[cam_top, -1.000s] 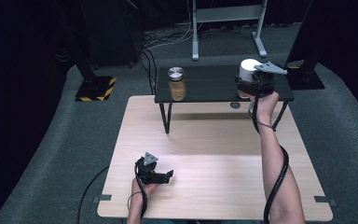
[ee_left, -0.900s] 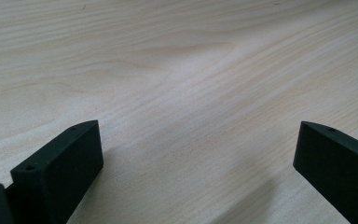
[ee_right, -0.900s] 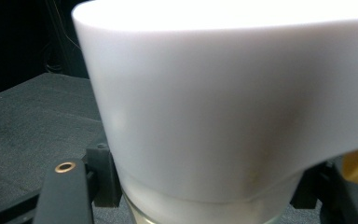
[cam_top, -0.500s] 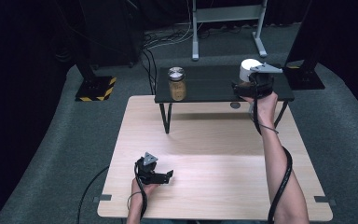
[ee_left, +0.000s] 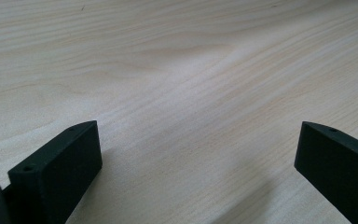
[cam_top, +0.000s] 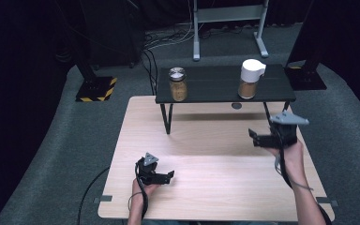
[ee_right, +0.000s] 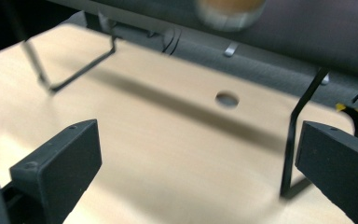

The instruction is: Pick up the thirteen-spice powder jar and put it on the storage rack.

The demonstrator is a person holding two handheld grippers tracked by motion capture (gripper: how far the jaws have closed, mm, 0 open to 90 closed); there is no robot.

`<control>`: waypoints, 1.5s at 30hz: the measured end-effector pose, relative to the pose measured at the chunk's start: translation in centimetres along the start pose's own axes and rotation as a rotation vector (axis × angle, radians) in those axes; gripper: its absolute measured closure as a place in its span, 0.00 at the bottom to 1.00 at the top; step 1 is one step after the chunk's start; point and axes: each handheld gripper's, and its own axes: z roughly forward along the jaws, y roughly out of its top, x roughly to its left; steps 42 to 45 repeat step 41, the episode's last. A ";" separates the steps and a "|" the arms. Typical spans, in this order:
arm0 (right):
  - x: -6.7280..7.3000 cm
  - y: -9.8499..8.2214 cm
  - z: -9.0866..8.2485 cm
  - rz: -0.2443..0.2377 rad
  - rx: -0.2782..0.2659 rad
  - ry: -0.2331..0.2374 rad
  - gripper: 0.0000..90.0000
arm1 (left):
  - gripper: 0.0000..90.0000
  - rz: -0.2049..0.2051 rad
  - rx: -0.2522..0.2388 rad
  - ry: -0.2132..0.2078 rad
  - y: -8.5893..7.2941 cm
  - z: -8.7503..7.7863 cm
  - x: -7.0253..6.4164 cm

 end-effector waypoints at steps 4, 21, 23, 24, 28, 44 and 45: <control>0.3 -4.3 -2.2 0.049 -0.012 0.050 0.00 | 0.00 -0.003 -0.005 0.005 -0.1 0.0 -0.1; 2.5 -11.4 -2.0 0.093 0.157 0.005 0.00 | 0.01 0.007 0.004 0.012 0.1 0.1 -0.2; 2.4 -11.7 -1.7 0.099 0.163 0.013 0.00 | 0.01 0.007 0.005 0.015 0.1 0.1 -0.3; 2.4 -11.8 -1.6 0.102 0.164 0.016 0.00 | 0.01 0.006 0.004 0.015 0.1 0.1 -0.3; 2.5 -12.1 -1.5 0.102 0.170 0.017 0.00 | 0.01 0.007 0.005 0.016 0.1 0.1 -0.3; 2.1 -13.1 -1.2 0.119 0.180 0.034 0.00 | 0.01 0.007 0.005 0.015 0.1 0.1 -0.3; 2.1 -13.1 -1.2 0.119 0.180 0.034 0.00 | 0.01 0.007 0.005 0.015 0.1 0.1 -0.3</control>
